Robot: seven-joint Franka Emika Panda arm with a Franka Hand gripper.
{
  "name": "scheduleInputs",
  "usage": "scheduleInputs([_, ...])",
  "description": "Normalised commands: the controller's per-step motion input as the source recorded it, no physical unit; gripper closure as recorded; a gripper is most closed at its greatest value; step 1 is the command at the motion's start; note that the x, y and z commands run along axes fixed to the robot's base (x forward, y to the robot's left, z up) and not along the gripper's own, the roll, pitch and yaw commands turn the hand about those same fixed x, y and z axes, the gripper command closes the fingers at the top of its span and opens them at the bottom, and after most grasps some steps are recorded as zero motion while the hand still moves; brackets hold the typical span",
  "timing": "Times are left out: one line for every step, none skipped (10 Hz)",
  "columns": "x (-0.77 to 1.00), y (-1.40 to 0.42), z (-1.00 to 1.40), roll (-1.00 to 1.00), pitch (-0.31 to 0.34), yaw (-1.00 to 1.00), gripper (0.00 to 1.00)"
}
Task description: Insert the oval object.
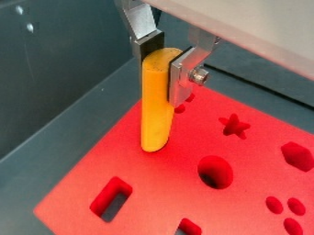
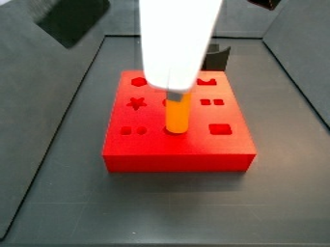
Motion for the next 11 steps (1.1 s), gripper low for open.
scheduleInputs([0.0, 0.0, -0.21, 0.15, 0.11, 0.05, 1.0])
scheduleInputs([-0.13, -0.07, -0.13, 0.1, 0.084, 0.0, 1.0])
scheduleInputs([-0.19, -0.12, 0.0, 0.04, 0.0, 0.0, 1.0])
scheduleInputs([-0.17, -0.17, 0.0, 0.04, 0.0, 0.0, 1.0])
scheduleInputs([-0.11, -0.08, 0.0, 0.04, 0.0, 0.0, 1.0])
scheduleInputs([0.0, 0.0, -0.08, 0.04, 0.0, 0.1, 1.0])
scheduleInputs([0.0, 0.0, -0.14, 0.03, 0.0, 0.21, 1.0])
scheduleInputs([0.02, 0.1, -0.2, 0.04, 0.01, 0.31, 1.0])
scheduleInputs([0.0, 0.18, -0.31, 0.02, 0.003, 0.35, 1.0])
scheduleInputs([0.0, 0.25, -0.45, 0.01, 0.0, 0.34, 1.0])
scheduleInputs([0.0, 0.15, -0.48, 0.02, 0.0, 0.27, 1.0])
